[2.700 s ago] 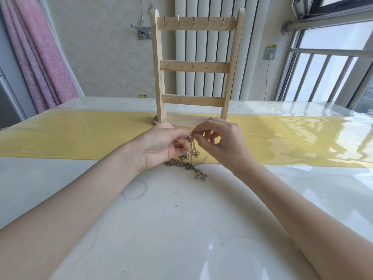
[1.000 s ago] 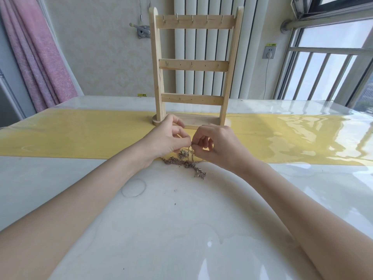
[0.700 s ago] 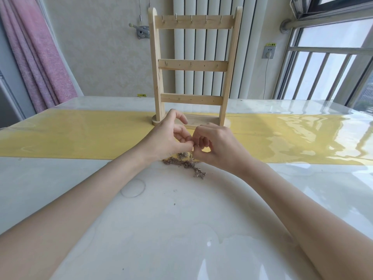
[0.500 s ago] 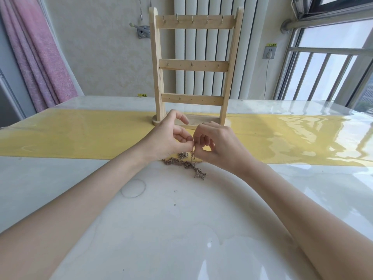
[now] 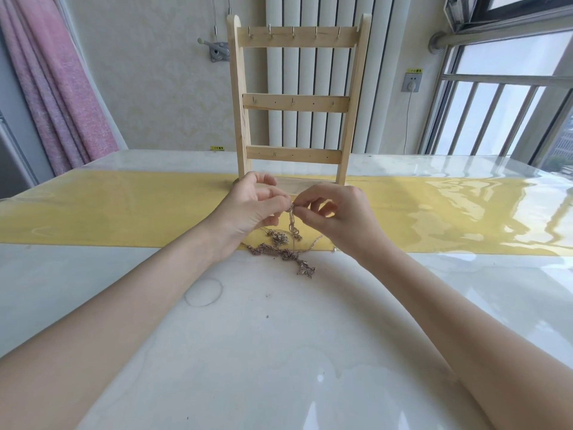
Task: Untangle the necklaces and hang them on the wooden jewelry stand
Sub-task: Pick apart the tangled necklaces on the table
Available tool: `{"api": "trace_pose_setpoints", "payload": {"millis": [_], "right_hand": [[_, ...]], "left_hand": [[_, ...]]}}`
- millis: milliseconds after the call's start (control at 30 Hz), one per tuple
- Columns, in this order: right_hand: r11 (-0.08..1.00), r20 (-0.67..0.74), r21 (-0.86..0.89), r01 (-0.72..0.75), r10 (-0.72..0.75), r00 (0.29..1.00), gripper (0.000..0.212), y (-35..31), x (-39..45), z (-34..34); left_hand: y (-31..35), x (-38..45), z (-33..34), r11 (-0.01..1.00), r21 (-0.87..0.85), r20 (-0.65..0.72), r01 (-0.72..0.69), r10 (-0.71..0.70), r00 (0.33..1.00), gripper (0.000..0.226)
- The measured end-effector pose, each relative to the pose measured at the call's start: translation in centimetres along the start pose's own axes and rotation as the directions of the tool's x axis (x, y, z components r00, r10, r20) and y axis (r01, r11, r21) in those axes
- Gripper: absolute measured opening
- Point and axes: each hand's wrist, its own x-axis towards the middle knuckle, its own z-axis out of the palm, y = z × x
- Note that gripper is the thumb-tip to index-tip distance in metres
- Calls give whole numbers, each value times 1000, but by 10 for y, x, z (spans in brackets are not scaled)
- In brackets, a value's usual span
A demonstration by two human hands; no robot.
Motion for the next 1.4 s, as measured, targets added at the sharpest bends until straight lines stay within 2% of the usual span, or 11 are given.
{"api": "trace_pose_setpoints", "payload": {"millis": [167, 300, 533, 633, 800, 867, 1033, 1167, 1300, 1333, 1400], "right_hand": [[999, -19, -26, 40, -41, 999, 6, 0, -1, 2], [976, -42, -133, 174, -181, 983, 4, 2, 1, 4], [950, 7, -202, 236, -240, 971, 3, 6, 1, 3], [926, 65, -249, 283, -276, 959, 2, 4, 0, 4], [914, 105, -261, 311, -293, 950, 2, 2, -2, 7], [911, 94, -252, 327, -313, 945, 8, 0, -2, 7], [905, 53, -264, 335, -333, 941, 15, -4, -4, 8], [881, 13, -298, 369, -383, 924, 15, -5, -3, 9], [883, -6, -296, 364, -383, 924, 15, -7, -4, 7], [905, -10, -273, 327, -342, 940, 12, -6, -4, 7], [979, -27, -128, 158, -163, 986, 4, -6, -4, 7]], "left_hand": [[-1, 0, 3, 999, -27, -43, 37, -38, 998, 29], [-2, 1, 2, 999, 6, -39, 54, -53, 998, 35], [-2, 0, 0, 975, 221, -5, -15, 16, 1000, 37], [0, 0, -3, 964, 266, 41, 1, -13, 999, 32], [-1, 0, -7, 971, 143, 105, 194, -210, 972, 44], [-2, 0, -6, 960, 85, 130, 266, -275, 953, 45], [-3, -3, -1, 933, -23, 242, 359, -344, 907, 9], [2, -4, 0, 897, -125, 312, 424, -370, 875, 12], [3, -2, 4, 902, -234, 138, 362, -337, 931, 12], [3, -1, 5, 919, -242, 97, 311, -296, 950, 10], [2, 0, 5, 958, -201, 24, 206, -206, 978, 15]]}}
